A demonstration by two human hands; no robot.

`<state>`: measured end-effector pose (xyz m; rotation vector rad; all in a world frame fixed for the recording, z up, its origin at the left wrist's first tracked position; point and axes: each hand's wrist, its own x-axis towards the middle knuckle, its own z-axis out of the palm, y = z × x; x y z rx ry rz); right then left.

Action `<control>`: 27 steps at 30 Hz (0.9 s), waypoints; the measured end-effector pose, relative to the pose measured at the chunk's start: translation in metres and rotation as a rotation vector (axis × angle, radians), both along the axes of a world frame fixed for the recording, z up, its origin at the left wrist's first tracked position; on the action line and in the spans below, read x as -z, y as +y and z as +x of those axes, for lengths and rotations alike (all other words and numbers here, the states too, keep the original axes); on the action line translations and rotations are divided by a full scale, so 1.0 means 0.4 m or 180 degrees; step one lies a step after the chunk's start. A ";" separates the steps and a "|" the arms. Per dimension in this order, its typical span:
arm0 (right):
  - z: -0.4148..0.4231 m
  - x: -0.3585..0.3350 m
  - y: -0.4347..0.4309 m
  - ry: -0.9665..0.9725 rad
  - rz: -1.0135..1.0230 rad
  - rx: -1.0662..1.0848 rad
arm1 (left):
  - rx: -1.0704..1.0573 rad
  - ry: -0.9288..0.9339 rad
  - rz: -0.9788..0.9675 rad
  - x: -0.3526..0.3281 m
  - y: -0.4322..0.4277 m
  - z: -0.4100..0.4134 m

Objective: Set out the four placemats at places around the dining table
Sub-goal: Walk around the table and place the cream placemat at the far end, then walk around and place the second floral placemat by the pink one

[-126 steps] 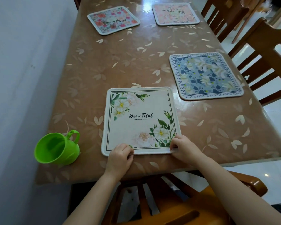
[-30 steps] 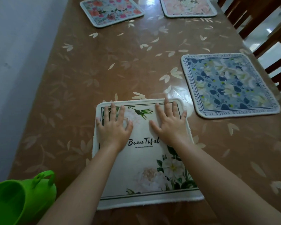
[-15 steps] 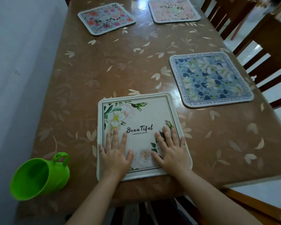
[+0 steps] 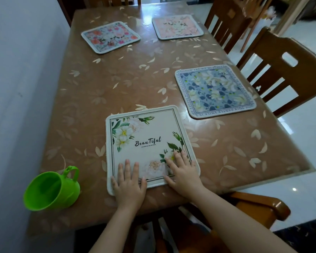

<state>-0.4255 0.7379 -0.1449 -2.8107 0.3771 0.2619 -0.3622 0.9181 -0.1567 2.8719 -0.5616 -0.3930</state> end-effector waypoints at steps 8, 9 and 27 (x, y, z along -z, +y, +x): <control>-0.061 -0.157 -0.066 -0.0661 -0.0063 0.0339 | 0.0502 -0.0670 -0.0681 -0.150 -0.114 -0.062; -0.069 -0.183 -0.076 -0.0807 -0.0053 0.0430 | 0.0568 -0.0715 -0.0757 -0.166 -0.140 -0.071; -0.494 -0.348 -0.546 -0.1581 -0.0405 0.1770 | 0.1793 -0.0776 -0.1317 -0.290 -0.756 -0.373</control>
